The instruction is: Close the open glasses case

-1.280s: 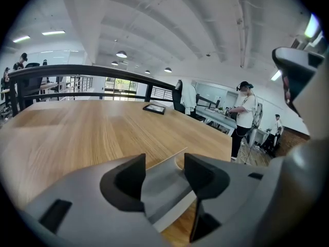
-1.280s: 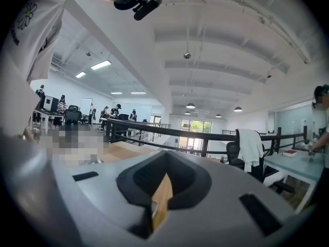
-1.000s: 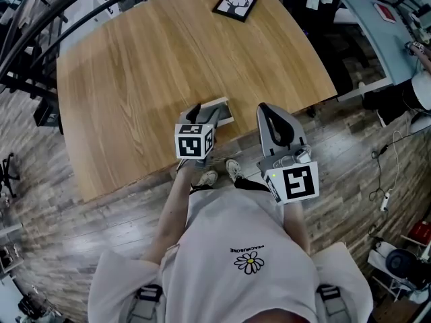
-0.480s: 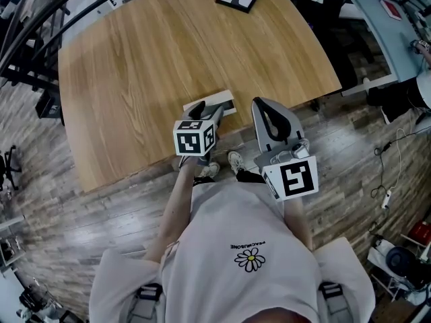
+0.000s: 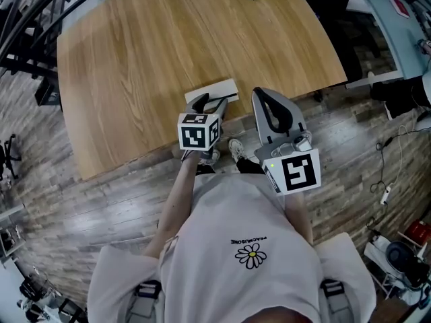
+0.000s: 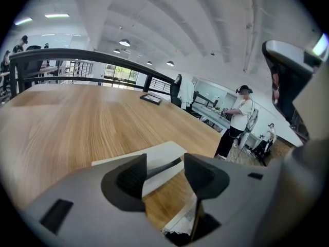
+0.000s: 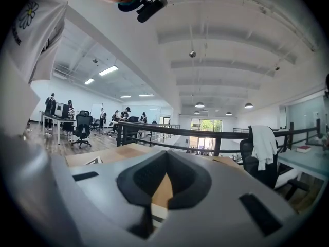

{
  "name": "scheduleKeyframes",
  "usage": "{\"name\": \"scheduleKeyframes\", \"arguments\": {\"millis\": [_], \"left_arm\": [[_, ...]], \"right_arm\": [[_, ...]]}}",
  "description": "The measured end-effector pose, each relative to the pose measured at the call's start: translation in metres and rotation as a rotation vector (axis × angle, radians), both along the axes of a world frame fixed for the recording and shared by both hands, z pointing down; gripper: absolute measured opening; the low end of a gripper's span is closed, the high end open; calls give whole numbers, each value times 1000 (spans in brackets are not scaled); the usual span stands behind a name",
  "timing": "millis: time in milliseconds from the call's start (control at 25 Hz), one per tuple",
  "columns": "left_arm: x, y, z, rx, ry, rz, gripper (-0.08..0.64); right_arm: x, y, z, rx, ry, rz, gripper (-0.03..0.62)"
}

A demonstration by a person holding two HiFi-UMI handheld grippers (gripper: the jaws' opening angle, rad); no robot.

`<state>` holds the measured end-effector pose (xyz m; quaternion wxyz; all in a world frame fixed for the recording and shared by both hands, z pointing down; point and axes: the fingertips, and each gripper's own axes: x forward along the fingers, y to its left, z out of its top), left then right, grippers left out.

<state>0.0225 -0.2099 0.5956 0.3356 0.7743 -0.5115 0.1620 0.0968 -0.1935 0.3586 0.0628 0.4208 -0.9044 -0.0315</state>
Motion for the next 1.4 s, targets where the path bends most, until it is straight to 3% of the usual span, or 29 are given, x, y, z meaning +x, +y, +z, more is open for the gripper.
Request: {"name": "scheduleKeyframes", "arguments": {"millis": [520, 800, 960, 1400], "left_arm": [[7, 17, 21, -64, -8, 39, 232], [8, 13, 13, -37, -10, 38, 232], [3, -5, -30, 87, 10, 13, 232], [-42, -31, -206, 509, -6, -100, 232]], "right_arm": [[-1, 1, 3, -7, 9, 1, 8], [-1, 2, 2, -1, 8, 3, 8], [-2, 1, 2, 13, 11, -2, 8], [-17, -22, -33, 110, -24, -13, 8]]}}
